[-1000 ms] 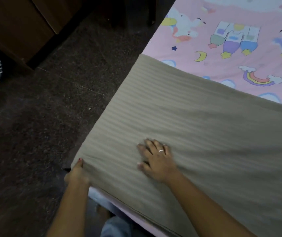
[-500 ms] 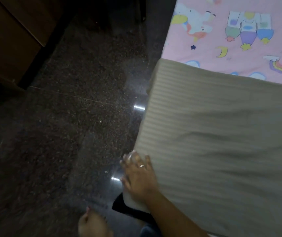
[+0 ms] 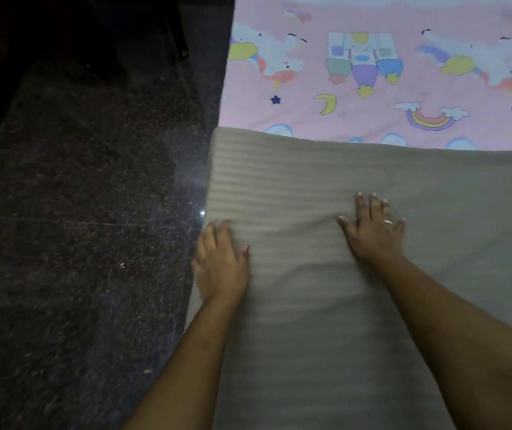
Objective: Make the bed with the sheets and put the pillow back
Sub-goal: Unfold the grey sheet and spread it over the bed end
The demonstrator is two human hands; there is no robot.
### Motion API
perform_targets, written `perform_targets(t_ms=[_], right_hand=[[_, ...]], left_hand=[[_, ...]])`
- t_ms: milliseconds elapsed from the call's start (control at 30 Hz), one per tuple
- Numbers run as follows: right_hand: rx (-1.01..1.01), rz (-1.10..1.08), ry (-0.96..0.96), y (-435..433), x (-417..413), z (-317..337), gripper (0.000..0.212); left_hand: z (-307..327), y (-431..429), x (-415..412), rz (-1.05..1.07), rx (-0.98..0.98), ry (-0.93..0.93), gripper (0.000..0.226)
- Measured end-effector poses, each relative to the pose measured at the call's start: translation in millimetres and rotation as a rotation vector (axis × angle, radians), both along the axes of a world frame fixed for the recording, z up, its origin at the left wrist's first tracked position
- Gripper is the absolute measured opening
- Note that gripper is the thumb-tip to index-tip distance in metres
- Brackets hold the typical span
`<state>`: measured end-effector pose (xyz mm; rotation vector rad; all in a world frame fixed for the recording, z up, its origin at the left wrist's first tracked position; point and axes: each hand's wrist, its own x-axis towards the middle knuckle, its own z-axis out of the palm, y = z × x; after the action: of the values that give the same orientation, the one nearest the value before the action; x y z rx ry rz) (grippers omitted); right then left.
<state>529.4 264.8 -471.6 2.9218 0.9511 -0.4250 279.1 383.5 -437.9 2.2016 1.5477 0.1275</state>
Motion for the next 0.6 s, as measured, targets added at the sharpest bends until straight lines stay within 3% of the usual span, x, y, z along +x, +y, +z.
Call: perform_targets(t_ms=[133, 300, 467, 600], right_hand=[[0.075, -0.014, -0.023, 45.7, -37.4, -15.4, 0.071], [0.165, 0.311, 0.135, 105.8, -61.5, -19.9, 0.069], [0.208, 0.347, 0.321, 105.9, -44.3, -31.5, 0.069], [0.180, 0.344, 0.428, 109.4, -41.3, -21.5, 0.071]], left_hand=[[-12.6, 28.3, 56.4, -0.330, 0.030, 0.235, 0.054], [-10.0, 106.4, 119.7, -0.441, 0.078, 0.257, 0.044], [-23.4, 170.9, 205.3, -0.581, 0.012, 0.425, 0.077], [-21.9, 178.6, 238.4, -0.597, 0.111, 0.527, 0.058]])
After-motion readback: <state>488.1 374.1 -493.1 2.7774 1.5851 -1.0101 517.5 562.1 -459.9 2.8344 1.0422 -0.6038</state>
